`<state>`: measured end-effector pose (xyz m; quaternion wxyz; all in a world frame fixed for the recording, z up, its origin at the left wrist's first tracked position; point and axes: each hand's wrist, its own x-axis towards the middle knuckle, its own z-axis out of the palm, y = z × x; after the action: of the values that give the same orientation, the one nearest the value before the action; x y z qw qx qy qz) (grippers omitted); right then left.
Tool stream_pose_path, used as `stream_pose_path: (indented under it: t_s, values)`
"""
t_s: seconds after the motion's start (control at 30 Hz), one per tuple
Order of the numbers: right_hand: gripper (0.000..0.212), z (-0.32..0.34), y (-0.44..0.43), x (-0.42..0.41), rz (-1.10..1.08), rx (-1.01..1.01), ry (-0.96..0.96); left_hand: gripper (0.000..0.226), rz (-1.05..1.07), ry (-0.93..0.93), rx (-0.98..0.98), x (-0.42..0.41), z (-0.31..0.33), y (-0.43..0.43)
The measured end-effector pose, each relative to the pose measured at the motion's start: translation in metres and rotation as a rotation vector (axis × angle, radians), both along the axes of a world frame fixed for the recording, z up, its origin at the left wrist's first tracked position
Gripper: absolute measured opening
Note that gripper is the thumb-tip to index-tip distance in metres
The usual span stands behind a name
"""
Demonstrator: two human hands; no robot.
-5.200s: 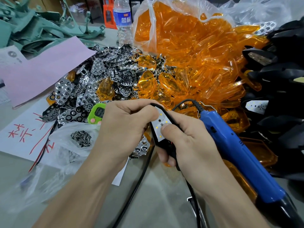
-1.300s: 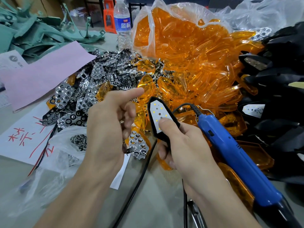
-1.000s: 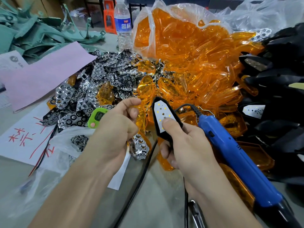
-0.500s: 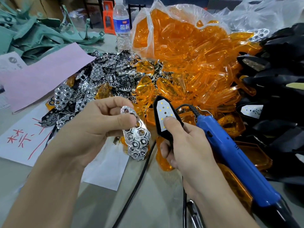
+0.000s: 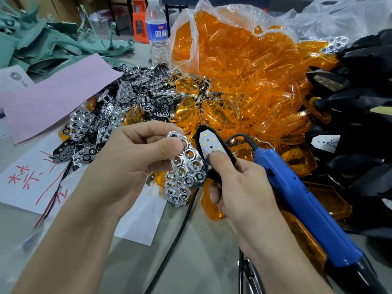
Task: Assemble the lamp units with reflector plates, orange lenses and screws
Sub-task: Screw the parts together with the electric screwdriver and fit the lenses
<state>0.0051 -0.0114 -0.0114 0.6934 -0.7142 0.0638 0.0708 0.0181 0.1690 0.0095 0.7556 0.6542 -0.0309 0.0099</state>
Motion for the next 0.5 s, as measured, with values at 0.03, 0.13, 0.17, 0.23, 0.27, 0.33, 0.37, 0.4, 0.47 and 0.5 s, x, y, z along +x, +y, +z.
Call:
stream_pose_path:
  t_s: [0.03,0.13,0.17,0.23,0.27,0.33,0.37,0.4,0.47,0.5]
  values:
    - [0.024,-0.0003,-0.0003,0.0001,-0.002,-0.003,-0.001,0.058,-0.002,-0.002,0.001,-0.0003,0.0001,-0.0004]
    - [0.022,-0.0014,-0.0005,0.0001,-0.018,-0.009,-0.003,0.054,-0.021,-0.017,0.004,-0.0010,0.0006,-0.0016]
    - [0.023,-0.0017,-0.0003,0.0004,-0.024,-0.014,-0.005,0.053,-0.028,-0.022,0.006,-0.0011,0.0006,-0.0020]
    - [0.026,-0.0018,0.0006,0.0005,-0.035,-0.026,-0.006,0.050,-0.041,-0.031,0.007,-0.0014,0.0005,-0.0022]
    - [0.028,-0.0020,0.0011,0.0004,-0.040,-0.036,-0.005,0.049,-0.047,-0.033,0.007,-0.0016,0.0005,-0.0022]
    - [0.032,-0.0026,0.0015,0.0007,-0.041,-0.059,-0.005,0.049,-0.048,-0.033,0.005,-0.0017,0.0003,-0.0023]
    - [0.033,-0.0031,0.0014,0.0008,-0.041,-0.065,-0.007,0.050,-0.044,-0.035,0.007,-0.0015,-0.0002,-0.0021]
    - [0.033,-0.0034,0.0012,0.0008,-0.042,-0.068,-0.009,0.051,-0.038,-0.035,0.010,-0.0013,-0.0006,-0.0021]
    - [0.035,-0.0037,0.0008,0.0005,-0.037,-0.071,-0.015,0.051,-0.035,-0.040,0.013,-0.0007,-0.0015,-0.0017]
    - [0.036,-0.0038,0.0007,0.0002,-0.032,-0.076,-0.019,0.050,-0.037,-0.047,0.012,-0.0005,-0.0020,-0.0016]
